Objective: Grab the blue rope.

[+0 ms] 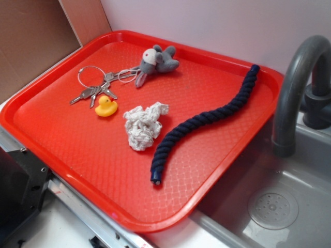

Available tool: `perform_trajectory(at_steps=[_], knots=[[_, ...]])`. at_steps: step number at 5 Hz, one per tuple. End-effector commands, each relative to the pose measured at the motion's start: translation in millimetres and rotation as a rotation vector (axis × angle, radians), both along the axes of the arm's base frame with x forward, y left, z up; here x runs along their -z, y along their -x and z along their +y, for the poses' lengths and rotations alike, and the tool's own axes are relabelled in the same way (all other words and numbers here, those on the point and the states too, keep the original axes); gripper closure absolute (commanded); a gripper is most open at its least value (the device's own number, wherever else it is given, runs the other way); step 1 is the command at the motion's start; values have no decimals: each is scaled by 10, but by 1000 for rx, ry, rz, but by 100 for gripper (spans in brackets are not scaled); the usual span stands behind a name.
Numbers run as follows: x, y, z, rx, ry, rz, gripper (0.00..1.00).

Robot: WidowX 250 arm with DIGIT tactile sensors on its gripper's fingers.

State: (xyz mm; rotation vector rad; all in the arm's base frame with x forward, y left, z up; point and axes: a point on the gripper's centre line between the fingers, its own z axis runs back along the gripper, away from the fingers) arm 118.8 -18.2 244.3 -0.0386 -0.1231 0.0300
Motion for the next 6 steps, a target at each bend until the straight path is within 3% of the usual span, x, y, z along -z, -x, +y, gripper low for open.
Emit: perform_trajectory(at_steps=[1,2,4,6], knots=[[0,0,0,0,0,0,0],[91,-266,-67,171,-44,-108,0],[298,-627,-424,286,-83,-118,0],[859,-1190,-977,364,-1,-127,0]])
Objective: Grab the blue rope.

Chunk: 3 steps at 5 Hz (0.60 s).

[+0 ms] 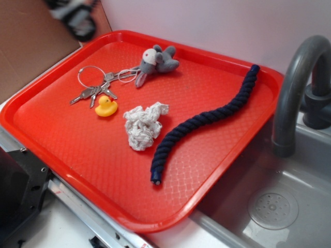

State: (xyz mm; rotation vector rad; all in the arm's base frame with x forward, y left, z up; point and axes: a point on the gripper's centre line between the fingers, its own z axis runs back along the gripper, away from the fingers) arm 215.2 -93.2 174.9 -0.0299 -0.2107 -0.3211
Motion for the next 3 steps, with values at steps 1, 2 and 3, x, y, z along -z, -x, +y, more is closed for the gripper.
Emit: perform_trajectory(at_steps=[1,2,3], knots=[[460,-437,-324,54,4,36,0],[758,-575,-442,100,-17,90,0],[1023,-607,-481,138,-17,145,0]])
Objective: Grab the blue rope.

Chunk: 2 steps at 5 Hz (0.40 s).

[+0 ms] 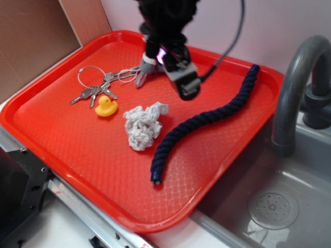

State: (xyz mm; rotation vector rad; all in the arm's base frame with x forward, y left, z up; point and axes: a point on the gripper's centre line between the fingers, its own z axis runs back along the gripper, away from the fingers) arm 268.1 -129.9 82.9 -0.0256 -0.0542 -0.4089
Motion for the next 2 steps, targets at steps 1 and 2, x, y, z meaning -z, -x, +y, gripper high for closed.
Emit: perform_trajectory(at_steps=[1,2], knots=[[251,-37,-212,112,50,31,0],[376,9,-327,157,19,65,0]])
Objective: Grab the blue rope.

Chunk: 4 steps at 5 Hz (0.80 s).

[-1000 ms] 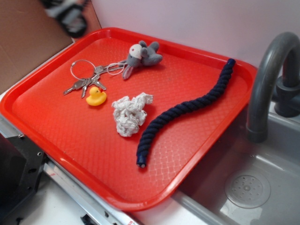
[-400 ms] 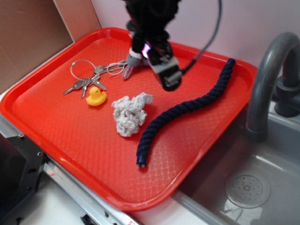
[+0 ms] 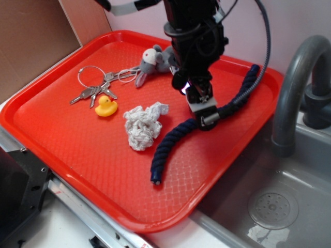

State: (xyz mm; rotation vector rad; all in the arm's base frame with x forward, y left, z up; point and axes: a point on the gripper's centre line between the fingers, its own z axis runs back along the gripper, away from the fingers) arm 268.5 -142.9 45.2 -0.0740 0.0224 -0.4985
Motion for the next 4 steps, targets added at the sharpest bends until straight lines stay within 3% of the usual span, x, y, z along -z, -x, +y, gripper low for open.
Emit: perform_trajectory(at_steps=[1,2,3,4], knots=[[99,38,-212,57,-55,-4,0],[183,53,-166,28,-93,16,0],[227,70,-190,13,-107,20,100],[263,83,-211,-5,-119,39,100]])
